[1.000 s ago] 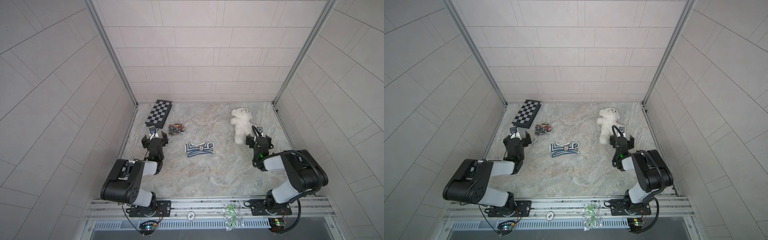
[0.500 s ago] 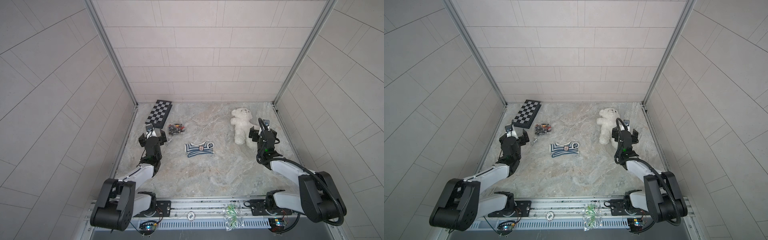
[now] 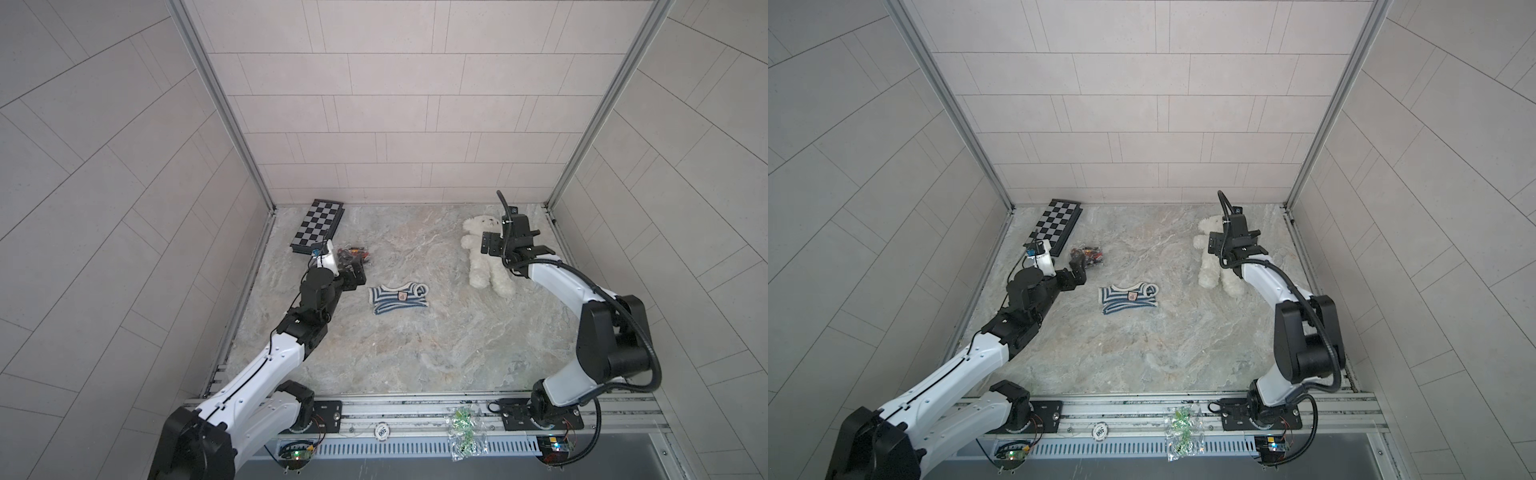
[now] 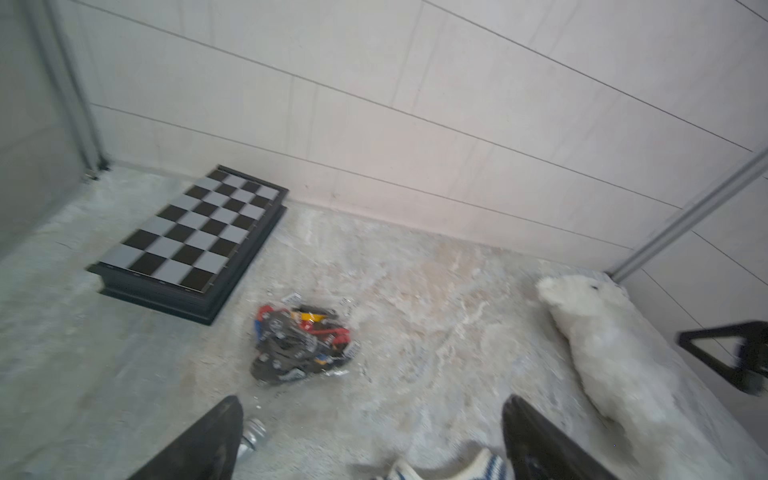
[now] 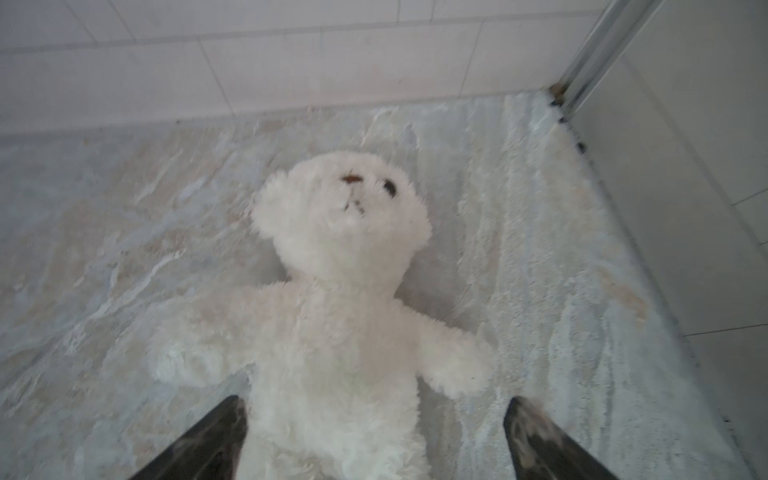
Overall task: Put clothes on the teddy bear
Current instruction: 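Reach right gripper onto the white teddy bear while left gripper nears sweater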
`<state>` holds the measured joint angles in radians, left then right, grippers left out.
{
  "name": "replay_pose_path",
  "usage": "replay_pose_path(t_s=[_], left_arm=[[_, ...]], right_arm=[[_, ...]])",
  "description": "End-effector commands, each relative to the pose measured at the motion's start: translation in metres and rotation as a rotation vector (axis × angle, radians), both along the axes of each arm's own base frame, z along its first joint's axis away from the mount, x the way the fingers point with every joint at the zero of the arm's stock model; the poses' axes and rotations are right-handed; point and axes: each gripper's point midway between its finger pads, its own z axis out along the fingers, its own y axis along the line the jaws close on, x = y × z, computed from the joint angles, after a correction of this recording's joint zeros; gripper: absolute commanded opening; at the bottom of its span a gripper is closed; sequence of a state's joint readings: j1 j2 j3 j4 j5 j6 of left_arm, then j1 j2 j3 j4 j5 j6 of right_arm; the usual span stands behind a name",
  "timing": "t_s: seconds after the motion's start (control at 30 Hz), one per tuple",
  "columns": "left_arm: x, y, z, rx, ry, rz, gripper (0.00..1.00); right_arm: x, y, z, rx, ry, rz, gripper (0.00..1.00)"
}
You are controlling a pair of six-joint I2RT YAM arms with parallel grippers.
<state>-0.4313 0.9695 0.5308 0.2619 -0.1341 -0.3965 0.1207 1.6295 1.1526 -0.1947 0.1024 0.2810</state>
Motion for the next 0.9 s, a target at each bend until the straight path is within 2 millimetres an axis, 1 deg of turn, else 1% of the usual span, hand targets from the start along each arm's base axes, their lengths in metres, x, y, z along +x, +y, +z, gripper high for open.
replay_pose_path(t_s=[0.0, 0.03, 0.07, 0.13, 0.27, 0.37, 0.43, 0.47, 0.57, 0.63, 0.73, 0.87], left_arm=[[-0.008, -0.032, -0.007, -0.072, 0.067, -0.1, 1.0], [-0.007, -0.034, -0.008, -0.07, 0.076, -0.105, 1.0], [-0.011, -0.048, -0.011, -0.063, 0.088, -0.142, 1.0], [-0.01, -0.058, -0.016, -0.059, 0.12, -0.166, 1.0], [-0.01, -0.082, -0.027, -0.035, 0.176, -0.231, 1.0], [-0.009, -0.095, -0.032, -0.025, 0.197, -0.255, 1.0], [-0.009, -0.1, -0.034, -0.028, 0.2, -0.265, 1.0], [-0.009, -0.102, -0.034, -0.028, 0.2, -0.268, 1.0], [-0.01, -0.105, -0.036, -0.02, 0.2, -0.269, 1.0], [-0.01, -0.104, -0.037, -0.018, 0.202, -0.265, 1.0], [-0.012, -0.102, -0.038, -0.016, 0.201, -0.265, 1.0], [-0.014, -0.1, -0.039, -0.013, 0.201, -0.261, 1.0]], right_arm=[[-0.02, 0.022, -0.036, 0.053, 0.235, 0.089, 1.0], [-0.02, 0.022, -0.043, 0.049, 0.265, 0.088, 1.0], [-0.02, 0.022, -0.05, 0.041, 0.288, 0.084, 0.99], [-0.02, 0.02, -0.063, 0.032, 0.322, 0.073, 0.98], [-0.021, 0.015, -0.079, 0.009, 0.34, 0.046, 0.93], [-0.021, 0.012, -0.089, 0.0, 0.362, 0.032, 0.88], [-0.021, 0.012, -0.094, 0.0, 0.369, 0.026, 0.81], [-0.022, 0.011, -0.096, -0.004, 0.37, 0.022, 0.76], [-0.023, 0.007, -0.095, -0.018, 0.365, 0.007, 0.65], [-0.024, 0.005, -0.092, -0.027, 0.355, -0.002, 0.52], [-0.025, 0.005, -0.089, -0.022, 0.341, -0.005, 0.36], [-0.027, 0.004, -0.087, -0.022, 0.34, -0.006, 0.21]])
